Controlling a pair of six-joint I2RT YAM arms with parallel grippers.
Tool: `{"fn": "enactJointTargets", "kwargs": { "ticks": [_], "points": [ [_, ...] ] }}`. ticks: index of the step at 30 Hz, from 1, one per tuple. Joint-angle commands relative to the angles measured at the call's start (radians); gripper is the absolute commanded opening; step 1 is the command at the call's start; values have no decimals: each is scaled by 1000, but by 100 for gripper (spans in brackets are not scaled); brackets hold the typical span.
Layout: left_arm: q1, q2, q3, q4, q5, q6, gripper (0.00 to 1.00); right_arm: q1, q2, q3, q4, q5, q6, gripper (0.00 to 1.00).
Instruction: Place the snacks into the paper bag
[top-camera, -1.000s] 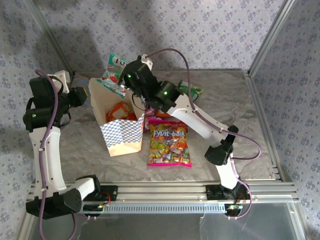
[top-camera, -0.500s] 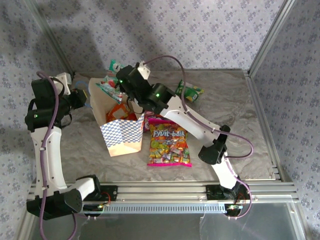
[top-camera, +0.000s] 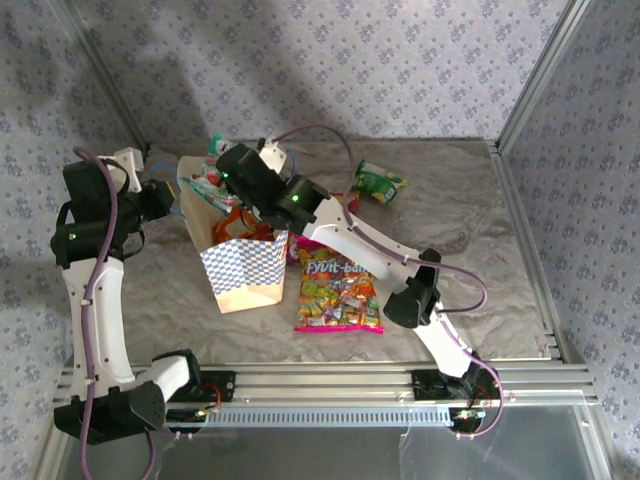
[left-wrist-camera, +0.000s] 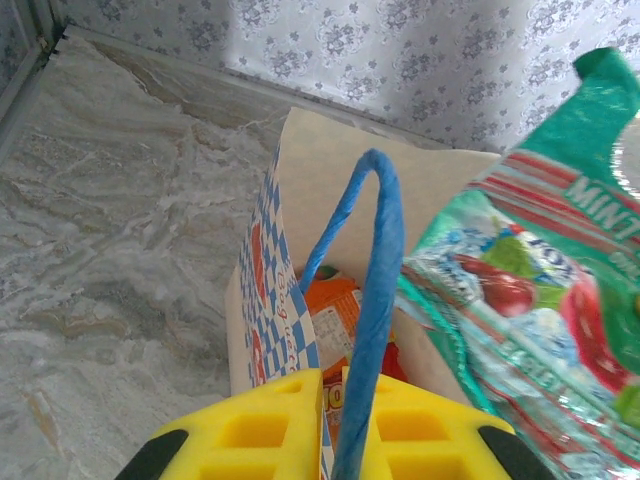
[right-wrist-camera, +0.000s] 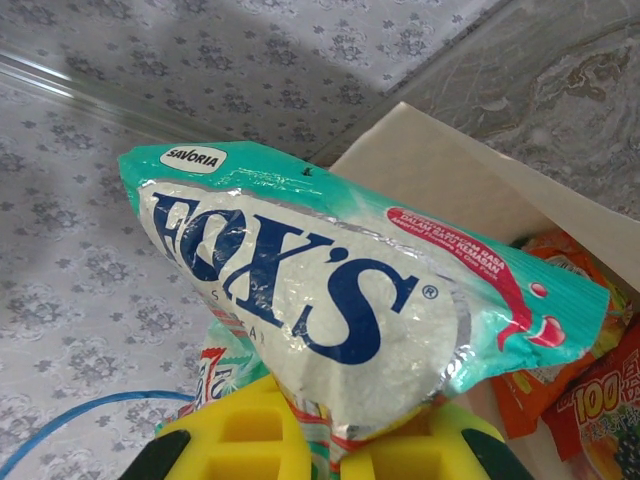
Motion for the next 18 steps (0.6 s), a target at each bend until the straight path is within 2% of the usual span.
{"fn": "enactJointTargets", "kwargs": {
  "ticks": [1, 13, 18],
  "points": [
    [10, -17, -3, 20, 25, -11, 14, -5, 22, 67, 33, 6, 25, 0],
    [9, -11, -4, 20, 28, -12, 14, -24, 64, 70, 35, -46, 48, 0],
    [10, -9, -5, 17, 27, -9, 14, -27, 76, 69, 24, -58, 62, 3]
  ]
}}
